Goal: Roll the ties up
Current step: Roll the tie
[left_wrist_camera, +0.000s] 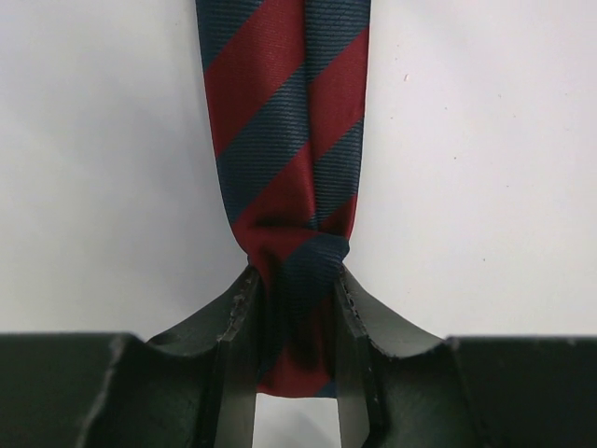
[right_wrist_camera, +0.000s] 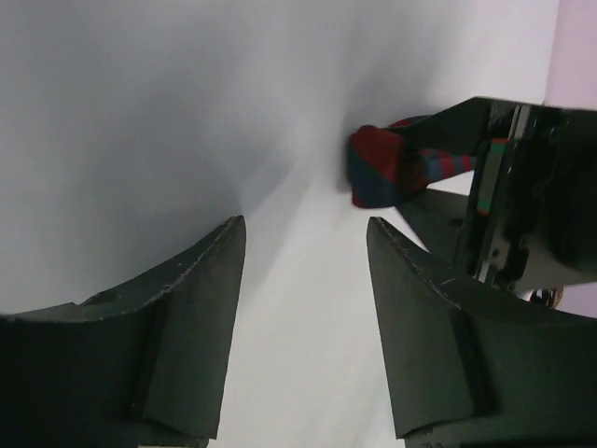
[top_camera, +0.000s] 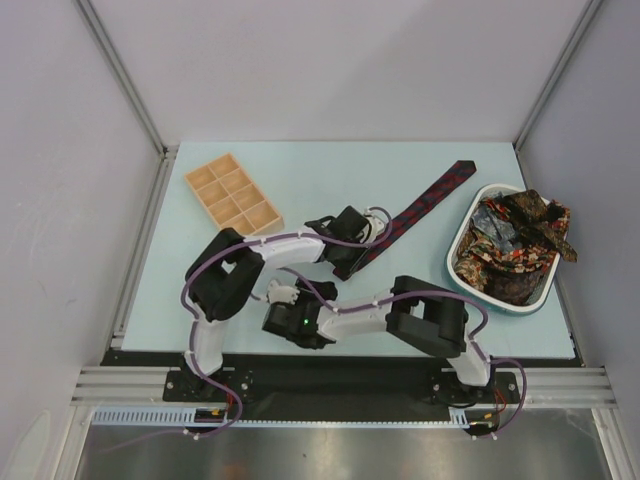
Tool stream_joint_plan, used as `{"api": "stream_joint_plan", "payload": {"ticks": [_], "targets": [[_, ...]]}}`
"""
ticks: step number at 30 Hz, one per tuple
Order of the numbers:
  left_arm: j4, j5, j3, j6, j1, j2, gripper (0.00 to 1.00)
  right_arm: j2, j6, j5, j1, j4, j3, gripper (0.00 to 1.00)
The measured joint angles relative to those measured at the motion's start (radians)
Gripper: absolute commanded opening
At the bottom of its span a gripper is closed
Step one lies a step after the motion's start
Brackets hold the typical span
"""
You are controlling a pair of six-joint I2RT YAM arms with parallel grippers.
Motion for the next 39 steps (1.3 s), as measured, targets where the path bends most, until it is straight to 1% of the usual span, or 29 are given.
{"api": "stream_joint_plan", "payload": {"ticks": [3, 6, 8, 17, 23, 28, 32, 34, 35, 39], "targets": [[-0.031, -0.003, 0.025, -0.006, 0.000, 0.011, 0.33, 0.034, 0.006, 0.008, -0.062, -0.050, 0.060, 0.59], [-0.057, -0.005, 0.046, -0.010, 0.000, 0.020, 0.33, 0.039, 0.006, -0.005, -0.108, -0.076, 0.074, 0.58], [-0.076, -0.006, 0.061, -0.012, 0.000, 0.028, 0.33, 0.042, 0.000, -0.010, -0.122, -0.084, 0.076, 0.55], [-0.200, -0.006, 0.171, -0.020, 0.000, 0.085, 0.33, 0.060, -0.056, -0.017, -0.158, -0.095, 0.090, 0.55], [-0.268, -0.006, 0.230, -0.020, 0.000, 0.115, 0.32, 0.102, -0.100, 0.027, -0.168, -0.102, 0.126, 0.55], [-0.294, -0.006, 0.251, -0.020, 0.000, 0.126, 0.32, 0.125, -0.130, 0.069, -0.168, -0.102, 0.132, 0.56], [-0.304, -0.005, 0.261, -0.020, 0.000, 0.131, 0.32, 0.156, -0.139, 0.105, -0.174, -0.121, 0.153, 0.54], [-0.308, -0.005, 0.263, -0.020, 0.000, 0.132, 0.32, 0.172, -0.140, 0.122, -0.180, -0.139, 0.166, 0.48], [-0.309, -0.005, 0.264, -0.020, 0.000, 0.132, 0.32, 0.180, -0.137, 0.126, -0.184, -0.148, 0.170, 0.42], [-0.313, -0.005, 0.268, -0.020, 0.000, 0.135, 0.33, 0.209, -0.124, 0.139, -0.192, -0.175, 0.188, 0.32]]}}
